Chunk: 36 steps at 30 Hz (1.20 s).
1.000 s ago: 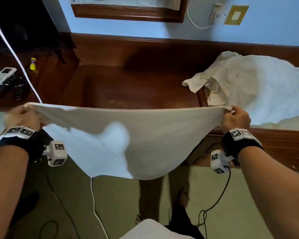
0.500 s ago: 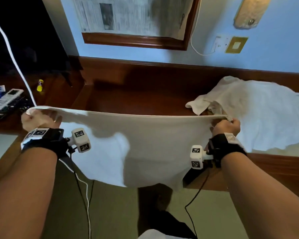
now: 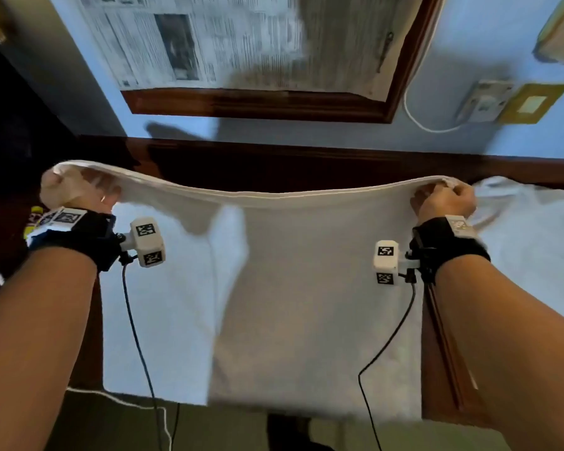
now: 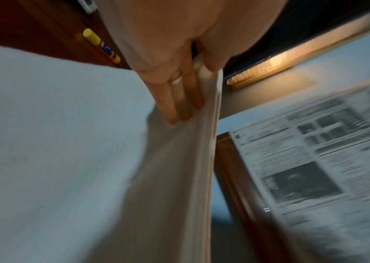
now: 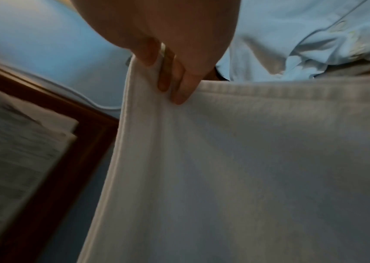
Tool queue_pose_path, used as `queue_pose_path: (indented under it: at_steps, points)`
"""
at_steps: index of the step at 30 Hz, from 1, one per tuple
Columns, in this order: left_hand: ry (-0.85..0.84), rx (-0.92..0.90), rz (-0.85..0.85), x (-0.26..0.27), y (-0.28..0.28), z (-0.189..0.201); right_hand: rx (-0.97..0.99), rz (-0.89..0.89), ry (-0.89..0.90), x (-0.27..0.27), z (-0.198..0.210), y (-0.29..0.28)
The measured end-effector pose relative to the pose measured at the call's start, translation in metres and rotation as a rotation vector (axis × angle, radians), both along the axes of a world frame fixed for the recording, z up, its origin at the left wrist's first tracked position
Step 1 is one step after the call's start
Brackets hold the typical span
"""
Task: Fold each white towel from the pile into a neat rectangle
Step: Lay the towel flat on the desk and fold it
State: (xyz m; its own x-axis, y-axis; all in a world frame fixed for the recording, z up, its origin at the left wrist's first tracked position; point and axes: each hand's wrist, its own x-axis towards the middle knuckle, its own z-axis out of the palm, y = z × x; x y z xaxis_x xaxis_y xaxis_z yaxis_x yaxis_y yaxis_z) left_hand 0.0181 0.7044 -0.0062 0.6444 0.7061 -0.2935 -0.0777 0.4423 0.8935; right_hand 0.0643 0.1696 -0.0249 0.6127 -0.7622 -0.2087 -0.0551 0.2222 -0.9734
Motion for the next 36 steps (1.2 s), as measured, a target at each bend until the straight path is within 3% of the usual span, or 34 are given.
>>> queue_pose_path:
  at_steps: [2, 5, 6, 8, 11, 13, 17, 26, 29, 33, 36]
  points:
    - [0.004, -0.014, -0.118, 0.021, -0.008, -0.006, -0.14, 0.086, 0.068, 0.028, -0.021, 0.0]
    - [0.203, 0.119, -0.34, 0.037, -0.025, -0.048, -0.343, 0.269, 0.24, 0.036, -0.077, 0.007]
    - [0.31, 0.219, -0.427, 0.034, -0.031, -0.076, -0.419, 0.368, 0.314, 0.027, -0.1, 0.012]
    - [0.586, 0.614, -0.58, 0.016, -0.036, -0.141, -0.649, 0.642, 0.492, -0.007, -0.151, 0.025]
    - [0.961, 1.047, -1.087, -0.045, -0.053, -0.216, -1.009, 1.07, 0.758, -0.084, -0.211, 0.035]
    - [1.148, 1.23, -1.293, -0.088, -0.055, -0.241, -1.111, 1.257, 0.96, -0.13, -0.231, 0.036]
    - [1.182, 1.364, -1.326, -0.101, -0.043, -0.258, -1.134, 1.329, 1.039, -0.166, -0.236, 0.034]
    - [1.05, 1.424, -1.274, -0.003, -0.031, -0.265, -1.142, 1.236, 1.009, -0.065, -0.246, 0.046]
    - [0.984, 1.431, -1.254, -0.046, -0.042, -0.259, -1.148, 1.225, 1.015, -0.101, -0.237, 0.052]
    - [1.075, 1.373, -1.297, -0.138, -0.062, -0.253, -1.085, 1.301, 1.068, -0.185, -0.227, 0.055]
    - [1.147, 1.386, -1.317, -0.138, -0.058, -0.259, -1.044, 1.291, 1.095, -0.176, -0.232, 0.053]
